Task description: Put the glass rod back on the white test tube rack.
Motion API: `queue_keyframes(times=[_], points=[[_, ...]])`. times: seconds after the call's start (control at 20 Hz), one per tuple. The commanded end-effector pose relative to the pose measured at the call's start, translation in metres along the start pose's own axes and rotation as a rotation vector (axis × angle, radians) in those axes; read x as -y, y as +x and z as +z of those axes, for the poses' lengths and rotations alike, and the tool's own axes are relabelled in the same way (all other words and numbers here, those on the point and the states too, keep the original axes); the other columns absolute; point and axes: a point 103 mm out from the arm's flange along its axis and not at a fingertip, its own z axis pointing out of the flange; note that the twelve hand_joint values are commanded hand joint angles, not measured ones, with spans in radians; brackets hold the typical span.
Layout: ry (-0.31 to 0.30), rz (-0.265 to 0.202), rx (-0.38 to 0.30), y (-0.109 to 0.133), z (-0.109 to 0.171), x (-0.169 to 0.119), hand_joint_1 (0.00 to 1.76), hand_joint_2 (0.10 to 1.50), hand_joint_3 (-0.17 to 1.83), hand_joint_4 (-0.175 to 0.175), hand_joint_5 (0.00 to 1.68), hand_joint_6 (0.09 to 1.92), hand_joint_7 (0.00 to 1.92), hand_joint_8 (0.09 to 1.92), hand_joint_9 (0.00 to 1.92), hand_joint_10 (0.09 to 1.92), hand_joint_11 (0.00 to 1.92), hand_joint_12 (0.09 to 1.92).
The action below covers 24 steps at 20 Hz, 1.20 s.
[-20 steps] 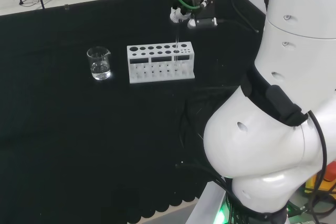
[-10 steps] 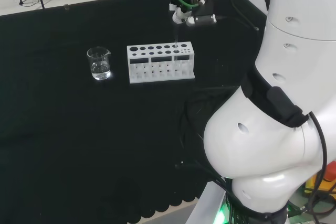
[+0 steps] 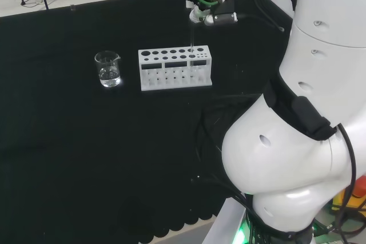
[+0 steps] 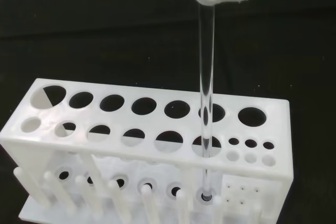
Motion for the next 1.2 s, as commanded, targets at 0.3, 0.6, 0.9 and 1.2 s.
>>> queue_keyframes(times=[0.3, 0.6, 0.9, 1.2], points=[[-0.029, -0.004, 0.002, 0.001, -0.020, 0.017, 1.40, 0.91, -0.17, -0.175, 0.80, 0.92, 1.04, 0.77, 1.85, 0.83, 1.92, 1.20], [-0.051, -0.008, 0.008, 0.001, -0.034, 0.024, 1.40, 0.91, -0.17, -0.175, 0.81, 0.92, 1.04, 0.77, 1.85, 0.83, 1.92, 1.20], [-0.058, -0.008, 0.008, -0.003, -0.038, 0.028, 1.41, 0.91, -0.17, -0.175, 0.81, 0.92, 1.04, 0.77, 1.85, 0.83, 1.92, 1.19], [-0.054, -0.003, 0.008, -0.004, -0.040, 0.031, 1.41, 0.91, -0.17, -0.175, 0.81, 0.92, 1.04, 0.77, 1.85, 0.83, 1.92, 1.19]])
